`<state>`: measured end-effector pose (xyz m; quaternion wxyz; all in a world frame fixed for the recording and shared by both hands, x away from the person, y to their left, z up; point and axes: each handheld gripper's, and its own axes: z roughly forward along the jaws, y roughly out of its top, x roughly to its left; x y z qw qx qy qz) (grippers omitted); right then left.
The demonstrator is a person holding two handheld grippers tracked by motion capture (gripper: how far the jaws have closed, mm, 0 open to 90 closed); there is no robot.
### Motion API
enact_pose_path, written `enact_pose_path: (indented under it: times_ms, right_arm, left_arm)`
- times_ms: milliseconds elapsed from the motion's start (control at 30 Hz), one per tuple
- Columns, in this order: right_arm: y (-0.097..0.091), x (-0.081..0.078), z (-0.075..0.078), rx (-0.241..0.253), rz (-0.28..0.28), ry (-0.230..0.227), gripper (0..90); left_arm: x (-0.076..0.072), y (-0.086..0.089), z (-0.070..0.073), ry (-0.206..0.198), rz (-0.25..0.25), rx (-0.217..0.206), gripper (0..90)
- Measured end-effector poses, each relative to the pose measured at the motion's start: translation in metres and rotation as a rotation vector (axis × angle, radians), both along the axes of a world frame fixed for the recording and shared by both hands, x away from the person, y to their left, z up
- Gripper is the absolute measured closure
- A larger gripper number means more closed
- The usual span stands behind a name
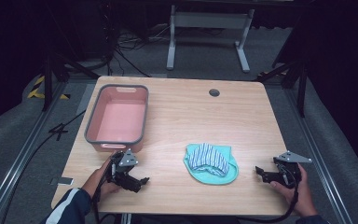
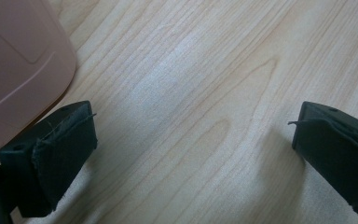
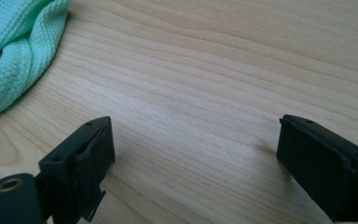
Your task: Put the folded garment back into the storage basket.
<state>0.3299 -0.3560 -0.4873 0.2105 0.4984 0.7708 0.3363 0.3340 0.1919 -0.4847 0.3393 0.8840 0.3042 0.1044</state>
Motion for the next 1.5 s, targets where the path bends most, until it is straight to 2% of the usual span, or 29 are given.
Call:
enact_pose_path:
  times_ms: [100,333,467,667,800,867,1067,1167,1233,1333,1400,1433,1500]
  right_arm:
    - [0.000,0.000,0.000,-0.001,-0.002,-0.001,11.6]
    - [0.000,0.000,0.000,-0.001,-0.002,0.000,11.7]
    - [0.000,0.000,0.000,-0.001,0.000,0.001,11.8]
    - [0.000,0.000,0.001,-0.004,0.011,0.003,11.8]
    - [0.001,0.001,0.002,-0.008,0.013,0.015,15.2]
    - [0.002,0.000,0.005,0.014,0.006,0.022,20.2]
    - [0.013,-0.003,0.020,0.065,0.051,-0.011,23.6]
    - [0.019,-0.003,0.025,0.052,0.075,-0.016,25.2]
    - [0.027,-0.003,0.029,0.056,0.090,-0.022,26.3]
    - [0.033,-0.001,0.031,0.042,0.115,-0.022,26.5]
    - [0.041,0.001,0.033,0.038,0.127,-0.019,26.7]
    - [0.048,0.003,0.035,0.028,0.150,-0.021,28.0]
    - [0.051,0.003,0.036,0.025,0.157,-0.022,29.3]
  left_arm:
    - [0.001,0.002,0.001,-0.001,-0.018,0.009,0.0]
    - [0.001,0.003,0.000,-0.006,-0.025,0.006,0.3]
    - [0.002,0.005,0.000,-0.004,-0.060,0.007,0.3]
    - [0.003,0.006,0.000,-0.004,-0.077,0.004,0.3]
    - [0.003,0.007,0.001,-0.004,-0.083,0.005,0.3]
    - [0.004,0.007,0.001,-0.002,-0.087,0.007,0.3]
    - [0.004,0.007,0.000,-0.004,-0.088,0.004,0.3]
    - [0.004,0.006,0.002,-0.001,-0.086,0.016,0.4]
    - [0.003,0.006,0.003,-0.004,-0.076,0.012,4.8]
    - [0.003,0.006,0.005,-0.006,-0.079,-0.003,17.9]
    - [0.004,0.001,0.006,-0.002,-0.075,0.002,17.9]
    - [0.004,-0.004,0.008,-0.013,-0.089,-0.001,22.7]
    - [0.004,-0.010,0.010,-0.009,-0.088,-0.003,23.9]
